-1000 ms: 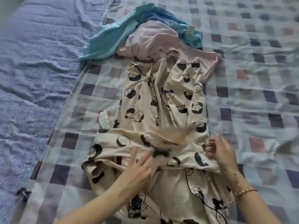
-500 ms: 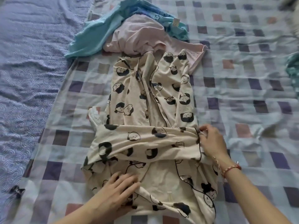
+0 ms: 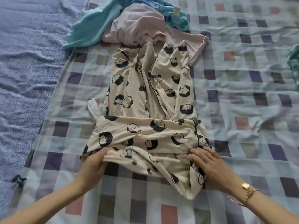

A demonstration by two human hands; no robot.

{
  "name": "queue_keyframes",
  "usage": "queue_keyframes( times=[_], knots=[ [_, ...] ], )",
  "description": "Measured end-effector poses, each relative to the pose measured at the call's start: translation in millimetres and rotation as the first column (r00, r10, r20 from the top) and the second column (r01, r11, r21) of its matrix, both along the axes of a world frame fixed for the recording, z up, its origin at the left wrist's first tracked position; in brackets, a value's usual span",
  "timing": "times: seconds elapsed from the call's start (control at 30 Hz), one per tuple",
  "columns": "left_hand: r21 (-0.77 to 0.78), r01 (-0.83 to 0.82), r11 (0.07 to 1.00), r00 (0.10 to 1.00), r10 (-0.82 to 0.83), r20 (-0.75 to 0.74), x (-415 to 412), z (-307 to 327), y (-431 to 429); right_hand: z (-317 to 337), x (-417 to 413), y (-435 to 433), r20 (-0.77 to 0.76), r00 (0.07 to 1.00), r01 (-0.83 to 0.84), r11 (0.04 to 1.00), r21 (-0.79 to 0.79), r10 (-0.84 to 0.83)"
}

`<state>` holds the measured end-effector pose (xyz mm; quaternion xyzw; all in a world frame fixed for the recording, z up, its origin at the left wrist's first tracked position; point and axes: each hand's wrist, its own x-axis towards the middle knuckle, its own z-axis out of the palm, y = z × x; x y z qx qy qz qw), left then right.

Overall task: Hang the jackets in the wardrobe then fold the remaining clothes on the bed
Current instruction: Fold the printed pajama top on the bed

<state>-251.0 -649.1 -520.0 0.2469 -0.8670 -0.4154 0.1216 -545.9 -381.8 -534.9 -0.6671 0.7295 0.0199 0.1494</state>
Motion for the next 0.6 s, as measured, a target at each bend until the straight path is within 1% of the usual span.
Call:
queue_keyframes(
  times=[0.03,0.07,0.1,0.13,0.17,0.2,0.23,0.27,0.3,0.33,0.37,0.4,0.43,0.47,0.5,0.53,0.57,0.6],
  knots=[
    [0.006,-0.103,0.995,0.994,0.103,-0.026,-5.2,2.8,-3.9,-0.4,-0.6,-7.0,0.038,0.997,0.064,0.994,-0.093,-0.061],
    [-0.015,-0.166,0.986,0.986,0.165,-0.033,-10.8,4.2,-8.9,-0.5,-0.6,-14.9,0.094,0.986,0.153,0.978,-0.143,-0.141],
    [-0.057,-0.194,0.979,0.981,0.194,-0.016,-14.3,6.1,-12.3,0.4,1.5,-23.4,0.135,0.967,0.236,0.96,-0.149,-0.217],
    [-0.102,-0.205,0.973,0.978,0.206,0.001,-19.2,6.6,-15.9,2.1,1.7,-31.2,0.154,0.954,0.283,0.945,-0.166,-0.259],
    [-0.13,-0.217,0.968,0.975,0.221,0.019,-25.2,7.6,-18.7,4.4,-0.1,-39.6,0.164,0.948,0.301,0.937,-0.176,-0.273],
    [-0.125,-0.238,0.963,0.968,0.246,0.052,-29.9,11.7,-19.8,8.1,-0.8,-47.2,0.218,0.927,0.342,0.926,-0.161,-0.305],
    [-0.1,-0.266,0.959,0.955,0.277,0.106,-34.6,16.8,-22.0,13.2,-5.3,-54.0,0.289,0.892,0.403,0.902,-0.158,-0.348],
    [-0.073,-0.278,0.958,0.945,0.286,0.156,-38.1,26.7,-20.7,18.0,-9.4,-54.4,0.382,0.832,0.476,0.871,-0.122,-0.401],
    [-0.036,-0.253,0.967,0.943,0.255,0.212,-36.1,34.6,-19.2,24.3,-12.9,-50.4,0.484,0.747,0.537,0.843,-0.036,-0.456],
    [0.014,-0.188,0.982,0.942,0.176,0.287,-31.4,42.7,-18.5,31.7,-16.2,-43.6,0.566,0.665,0.552,0.831,0.066,-0.487],
    [0.122,-0.116,0.986,0.919,0.06,0.389,-23.9,53.2,-15.9,40.1,-18.4,-35.9,0.608,0.613,0.519,0.837,0.172,-0.505],
    [0.261,-0.066,0.963,0.865,-0.075,0.495,-15.0,60.0,-12.4,47.8,-18.5,-26.6,0.643,0.563,0.436,0.848,0.303,-0.519],
    [0.391,-0.02,0.92,0.787,-0.226,0.574,-7.4,65.9,-6.6,54.9,-17.6,-18.6,0.66,0.534,0.307,0.849,0.431,-0.528],
    [0.487,0.009,0.873,0.694,-0.356,0.625,-2.7,72.5,-3.4,59.4,-17.7,-12.1,0.659,0.509,0.177,0.817,0.549,-0.554],
    [0.56,0.017,0.828,0.597,-0.458,0.659,0.6,76.2,2.8,60.4,-15.8,-3.1,0.62,0.518,0.112,0.765,0.634,-0.59],
    [0.613,0.017,0.79,0.516,-0.532,0.671,-1.0,81.6,6.7,60.3,-13.5,2.8,0.591,0.55,0.073,0.739,0.67,-0.59],
    [0.645,0.017,0.764,0.477,-0.573,0.667,-6.0,84.8,3.8,60.0,-13.4,6.0,0.54,0.607,0.054,0.708,0.704,-0.583],
    [0.66,-0.009,0.751,0.507,-0.566,0.651,-14.5,87.4,-1.4,65.6,-15.2,3.8,0.496,0.643,0.043,0.674,0.737,-0.584]
  ],
)
